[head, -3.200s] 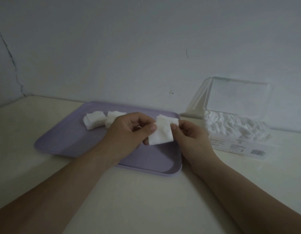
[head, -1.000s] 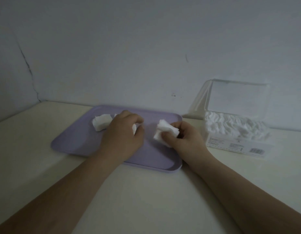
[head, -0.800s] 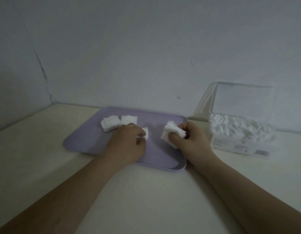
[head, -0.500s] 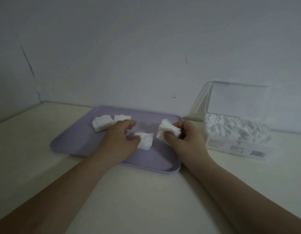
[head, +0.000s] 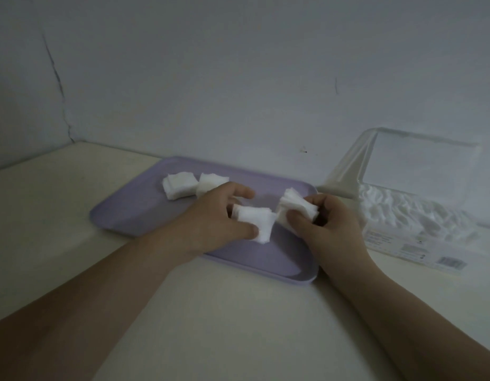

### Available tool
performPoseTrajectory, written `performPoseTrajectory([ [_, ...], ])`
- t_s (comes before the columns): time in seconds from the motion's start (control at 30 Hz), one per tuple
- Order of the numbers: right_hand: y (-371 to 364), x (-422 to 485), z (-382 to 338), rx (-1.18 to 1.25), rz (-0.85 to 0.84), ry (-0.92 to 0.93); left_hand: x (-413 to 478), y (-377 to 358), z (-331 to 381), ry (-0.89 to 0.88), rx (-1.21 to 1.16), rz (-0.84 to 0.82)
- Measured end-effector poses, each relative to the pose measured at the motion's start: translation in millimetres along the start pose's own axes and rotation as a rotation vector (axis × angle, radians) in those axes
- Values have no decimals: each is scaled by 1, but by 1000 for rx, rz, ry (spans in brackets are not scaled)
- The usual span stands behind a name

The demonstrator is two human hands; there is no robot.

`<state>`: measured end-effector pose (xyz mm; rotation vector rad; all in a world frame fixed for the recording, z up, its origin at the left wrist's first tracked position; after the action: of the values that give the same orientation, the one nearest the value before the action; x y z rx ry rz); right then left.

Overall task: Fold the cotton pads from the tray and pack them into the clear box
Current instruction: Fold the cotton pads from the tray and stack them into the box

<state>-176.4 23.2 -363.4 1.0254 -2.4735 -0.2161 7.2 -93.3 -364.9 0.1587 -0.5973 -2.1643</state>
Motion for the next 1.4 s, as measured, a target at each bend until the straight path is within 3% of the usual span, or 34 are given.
performPoseTrajectory([
  [0.13,-5,-2,-1,12,-56,-28,-2,-10,5,-26,-351,-163],
  [0.37,-27,-12,-14,42,-301,54,-2,-11,12,-113,-160,-104],
  [0.5,-29,-14,-19,53,-346,83,1,-8,8,-105,-198,-53],
  [0.63,-33,-15,-15,99,-371,26,4,-6,3,-88,-246,-24],
  [0.77,-34,-19,-15,319,-423,-130,3,-7,5,-93,-225,-12],
  [0.83,-35,-23,-24,224,-459,-44,3,-5,6,-95,-210,11],
  [0.93,-30,-20,-28,-33,-347,110,5,-5,5,-104,-177,23],
  [1.07,-32,-21,-35,-325,-241,277,6,-18,7,-165,-109,-84],
  [1.27,-28,-20,-35,-364,-239,146,8,-17,3,-164,-21,-26],
  [1.4,-37,-27,-35,-384,-358,17,9,-17,4,-169,-50,-36],
])
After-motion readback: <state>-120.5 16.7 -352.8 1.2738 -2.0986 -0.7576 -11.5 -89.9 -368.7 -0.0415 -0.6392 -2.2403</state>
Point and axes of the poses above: each hand's wrist, its own x-axis towards the middle knuckle, its own y-axis out of the back of the hand, z = x × y, the point moved 10 cm from there along x, towards the middle knuckle, and after that the axes turned 2 degrees about z, right-handed, at the moved point
